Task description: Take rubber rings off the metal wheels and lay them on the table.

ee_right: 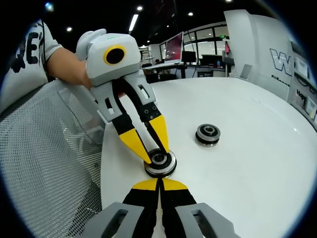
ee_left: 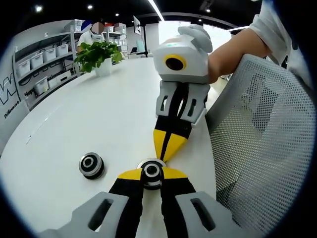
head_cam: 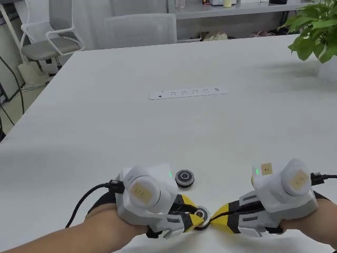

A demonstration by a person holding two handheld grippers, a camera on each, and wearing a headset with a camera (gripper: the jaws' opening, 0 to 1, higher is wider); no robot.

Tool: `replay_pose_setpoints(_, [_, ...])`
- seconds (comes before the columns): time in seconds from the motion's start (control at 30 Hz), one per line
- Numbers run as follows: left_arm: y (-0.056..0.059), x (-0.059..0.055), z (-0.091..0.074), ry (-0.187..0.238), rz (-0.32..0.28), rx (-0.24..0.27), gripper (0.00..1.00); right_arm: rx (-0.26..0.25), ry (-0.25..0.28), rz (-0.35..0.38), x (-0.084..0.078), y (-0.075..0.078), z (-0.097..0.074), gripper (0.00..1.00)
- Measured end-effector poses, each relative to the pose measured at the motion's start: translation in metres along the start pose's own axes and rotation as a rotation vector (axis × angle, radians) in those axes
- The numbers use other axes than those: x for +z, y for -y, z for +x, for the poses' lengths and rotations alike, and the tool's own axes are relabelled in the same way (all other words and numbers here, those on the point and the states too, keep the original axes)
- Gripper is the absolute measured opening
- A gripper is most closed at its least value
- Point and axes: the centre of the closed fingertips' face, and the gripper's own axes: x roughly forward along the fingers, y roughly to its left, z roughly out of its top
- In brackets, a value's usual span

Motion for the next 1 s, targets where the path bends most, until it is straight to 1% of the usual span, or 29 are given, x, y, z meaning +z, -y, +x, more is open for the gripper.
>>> replay_pose_setpoints(0.03, [0.000,0.000,0.000,0.000,0.000,0.000,0.07,-0.004,-0.014,-0.007,-0.002,0.000,0.000,0.00])
replay_pose_setpoints(0.1, [0.000,0.000,0.000,0.000,0.000,-0.001,0.07,-0.002,-0.017,-0.031,-0.002,0.000,-0.001,0.02])
replay_pose_setpoints(0.13, [0.000,0.000,0.000,0.001,0.000,-0.001,0.07,-0.007,-0.015,-0.035,-0.002,0.001,-0.001,0.08])
replay_pose_setpoints(0.27, [0.000,0.000,0.000,0.001,-0.001,-0.001,0.07,-0.011,0.029,-0.043,0.008,0.002,0.000,0.19])
replay_pose_setpoints(0.33, [0.000,0.000,0.000,0.001,-0.001,-0.001,0.07,-0.003,0.038,-0.044,0.011,0.000,0.003,0.25])
replay_pose_setpoints(0.4, [0.000,0.000,0.000,0.001,-0.001,0.000,0.07,0.003,0.036,-0.046,0.012,-0.002,0.007,0.28])
replay_pose_setpoints(0.47, [0.000,0.000,0.000,0.001,-0.001,0.000,0.07,0.008,0.030,-0.048,0.011,-0.002,0.010,0.28])
replay_pose_setpoints(0.53, [0.000,0.000,0.000,0.001,-0.001,0.000,0.07,0.001,0.033,-0.045,0.013,0.000,0.011,0.29])
replay_pose_setpoints(0.6, [0.000,0.000,0.000,0.002,0.000,0.000,0.07,-0.001,0.056,-0.012,0.017,0.002,0.012,0.32])
replay_pose_setpoints(0.67, [0.000,0.000,0.000,0.001,-0.001,0.000,0.07,-0.002,0.061,-0.006,0.019,0.003,0.013,0.32])
replay_pose_setpoints(0.8, [0.000,0.000,0.000,0.002,-0.001,0.001,0.07,0.004,0.054,-0.004,0.018,0.002,0.014,0.26])
replay_pose_setpoints(0.9, [0.000,0.000,0.000,0.001,0.000,0.002,0.07,0.000,0.056,-0.008,0.017,0.002,0.013,0.25])
replay_pose_setpoints(1.0, [0.000,0.000,0.001,0.002,-0.001,0.002,0.07,-0.004,0.057,0.007,0.016,0.002,0.009,0.24])
